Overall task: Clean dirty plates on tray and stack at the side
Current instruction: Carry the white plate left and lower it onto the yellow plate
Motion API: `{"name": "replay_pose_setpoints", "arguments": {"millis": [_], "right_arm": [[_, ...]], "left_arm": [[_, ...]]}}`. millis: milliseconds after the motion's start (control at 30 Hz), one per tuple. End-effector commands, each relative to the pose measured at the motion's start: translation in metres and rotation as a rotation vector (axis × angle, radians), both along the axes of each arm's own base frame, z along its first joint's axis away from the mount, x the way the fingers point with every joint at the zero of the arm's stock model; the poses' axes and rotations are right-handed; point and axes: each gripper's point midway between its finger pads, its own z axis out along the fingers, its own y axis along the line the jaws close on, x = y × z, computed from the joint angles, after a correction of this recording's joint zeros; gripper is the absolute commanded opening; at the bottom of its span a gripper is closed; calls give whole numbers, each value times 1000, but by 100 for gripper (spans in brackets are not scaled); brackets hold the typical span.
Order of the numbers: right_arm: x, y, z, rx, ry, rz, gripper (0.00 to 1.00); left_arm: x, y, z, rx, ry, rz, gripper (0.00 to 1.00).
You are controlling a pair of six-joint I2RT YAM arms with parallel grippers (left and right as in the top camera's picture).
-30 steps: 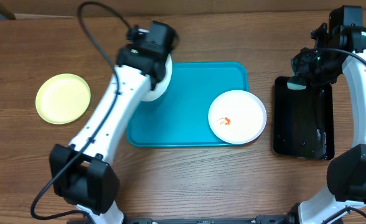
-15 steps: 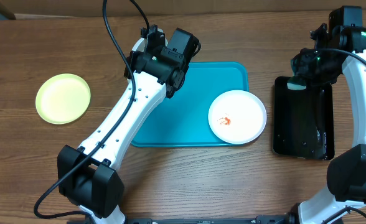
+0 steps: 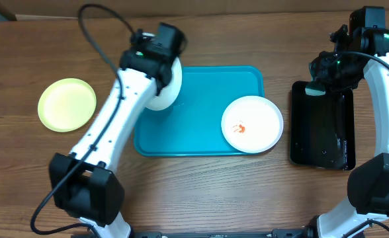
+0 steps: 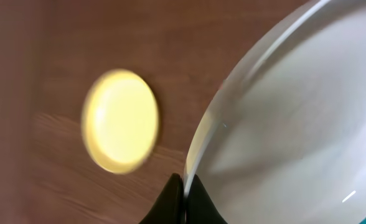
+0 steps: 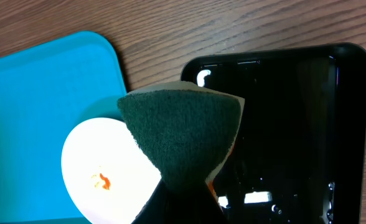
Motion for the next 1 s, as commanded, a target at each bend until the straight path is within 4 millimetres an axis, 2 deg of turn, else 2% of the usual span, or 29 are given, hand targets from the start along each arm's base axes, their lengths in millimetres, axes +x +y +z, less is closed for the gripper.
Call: {"name": "replay_pose_setpoints", "arguments": {"millis": [0,167,300,567,867,967], "right_arm": [[-1,0,1,-8,-3,5,4],[-1,0,1,-8,-3,5,4],[-1,0,1,-8,-3,5,4],[-1,0,1,-8,-3,6,4],[-2,0,0,-8,0,6,4],[-2,0,0,-8,0,9,4]], "left_arm": [[0,-10,-10,-316,36,31,3],[-2,13,-17,-575,74,108,4],[-9,49,-19,-691,79,213,4],[-34,139,-27,-715,41,466,4],[-74,209,-44,-751,-10,782,4],[-93,235,-51,-697,-34,933,4]]}}
